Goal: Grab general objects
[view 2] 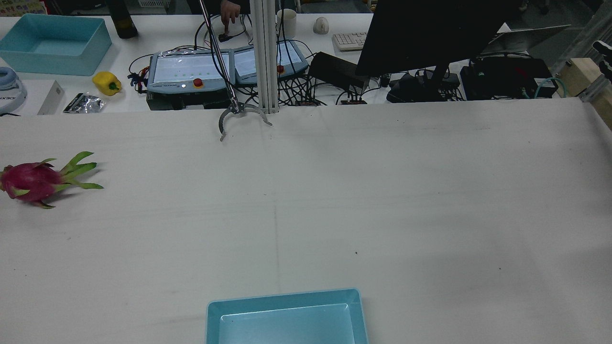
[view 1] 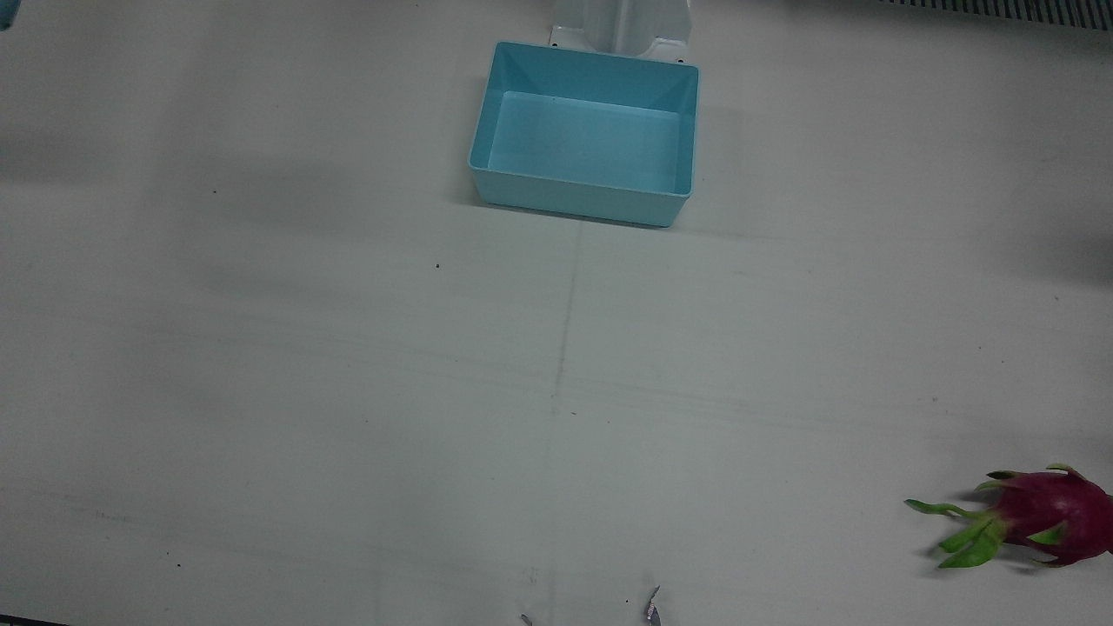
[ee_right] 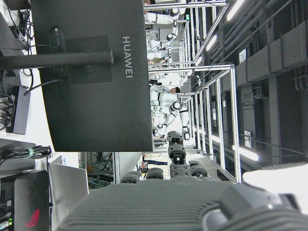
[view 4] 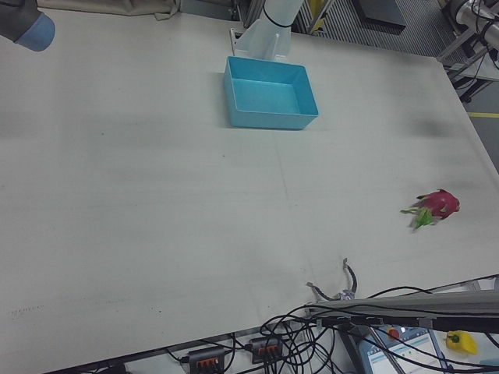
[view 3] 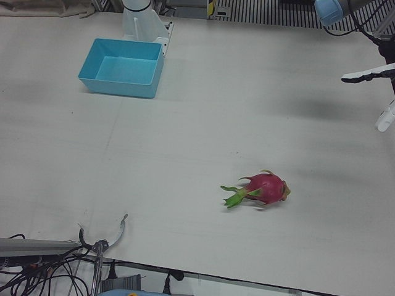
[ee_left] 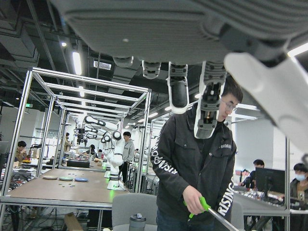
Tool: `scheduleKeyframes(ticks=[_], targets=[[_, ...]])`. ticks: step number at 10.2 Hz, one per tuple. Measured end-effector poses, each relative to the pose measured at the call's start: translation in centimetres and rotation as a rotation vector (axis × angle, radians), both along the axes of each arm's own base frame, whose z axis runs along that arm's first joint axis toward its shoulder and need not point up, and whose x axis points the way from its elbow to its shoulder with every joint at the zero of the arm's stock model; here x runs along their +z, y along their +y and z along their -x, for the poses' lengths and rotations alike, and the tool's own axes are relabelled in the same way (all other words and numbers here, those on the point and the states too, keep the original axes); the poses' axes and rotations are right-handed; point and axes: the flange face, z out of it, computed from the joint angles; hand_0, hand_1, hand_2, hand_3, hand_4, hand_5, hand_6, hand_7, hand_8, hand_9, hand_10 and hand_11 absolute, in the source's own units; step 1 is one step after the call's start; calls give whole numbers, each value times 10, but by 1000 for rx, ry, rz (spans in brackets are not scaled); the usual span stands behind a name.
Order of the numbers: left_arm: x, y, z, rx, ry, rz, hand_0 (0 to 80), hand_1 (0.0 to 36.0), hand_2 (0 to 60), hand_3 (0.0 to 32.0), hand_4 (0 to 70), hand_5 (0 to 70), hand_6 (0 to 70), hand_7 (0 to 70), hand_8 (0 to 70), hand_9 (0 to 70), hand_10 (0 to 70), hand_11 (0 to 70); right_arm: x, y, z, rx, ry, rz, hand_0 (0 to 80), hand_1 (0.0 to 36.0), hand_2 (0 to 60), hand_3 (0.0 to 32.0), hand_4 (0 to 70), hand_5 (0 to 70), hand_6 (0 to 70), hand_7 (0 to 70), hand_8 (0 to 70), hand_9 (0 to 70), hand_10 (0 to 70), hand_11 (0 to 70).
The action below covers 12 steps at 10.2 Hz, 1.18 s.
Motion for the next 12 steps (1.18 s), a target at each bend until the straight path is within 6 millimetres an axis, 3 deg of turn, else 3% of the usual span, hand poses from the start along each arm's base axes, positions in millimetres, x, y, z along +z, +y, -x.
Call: scheduleKeyframes(ticks=[1, 2, 3, 4, 5, 6, 7, 8, 9, 12], targets=[[-2, -6, -8, 9, -57, 23, 416, 0, 0, 268, 0, 0, 0, 374, 0, 60, 0, 0, 0, 0, 0, 0, 0, 0, 0, 0, 0, 0, 0, 0, 0, 0, 0, 0, 0, 0], [2, -18, -36, 43, -126, 51, 416, 0, 0, 264, 0, 0, 0, 275, 0, 41, 0, 0, 0, 0, 0, 0, 0, 0, 0, 0, 0, 0, 0, 0, 0, 0, 0, 0, 0, 0], [7, -32, -73, 81, -193, 75, 416, 0, 0, 254, 0, 0, 0, 401, 0, 66, 0, 0, 0, 0, 0, 0, 0, 0, 0, 0, 0, 0, 0, 0, 0, 0, 0, 0, 0, 0], [8, -44, -112, 116, -249, 93, 416, 0, 0, 230, 0, 0, 0, 366, 0, 59, 0, 0, 0, 0, 0, 0, 0, 0, 0, 0, 0, 0, 0, 0, 0, 0, 0, 0, 0, 0], [11, -51, -149, 147, -290, 109, 416, 0, 0, 232, 0, 0, 0, 465, 0, 79, 0, 0, 0, 0, 0, 0, 0, 0, 0, 0, 0, 0, 0, 0, 0, 0, 0, 0, 0, 0], [14, -54, -176, 166, -314, 119, 416, 0, 0, 240, 0, 0, 0, 518, 0, 89, 0, 0, 0, 0, 0, 0, 0, 0, 0, 0, 0, 0, 0, 0, 0, 0, 0, 0, 0, 0], [17, -55, -193, 177, -330, 128, 416, 0, 0, 236, 0, 0, 0, 526, 0, 91, 0, 0, 0, 0, 0, 0, 0, 0, 0, 0, 0, 0, 0, 0, 0, 0, 0, 0, 0, 0], [21, -56, -202, 181, -349, 136, 416, 0, 0, 234, 0, 0, 0, 639, 0, 113, 0, 0, 0, 0, 0, 0, 0, 0, 0, 0, 0, 0, 0, 0, 0, 0, 0, 0, 0, 0], [26, -55, -206, 181, -375, 144, 416, 0, 0, 220, 0, 0, 0, 700, 0, 128, 0, 0, 0, 0, 0, 0, 0, 0, 0, 0, 0, 0, 0, 0, 0, 0, 0, 0, 0, 0], [48, -57, -208, 154, -511, 173, 416, 0, 0, 216, 0, 0, 0, 700, 0, 147, 0, 0, 0, 0, 0, 0, 0, 1, 0, 0, 0, 0, 0, 0, 0, 0, 0, 0, 0, 0]])
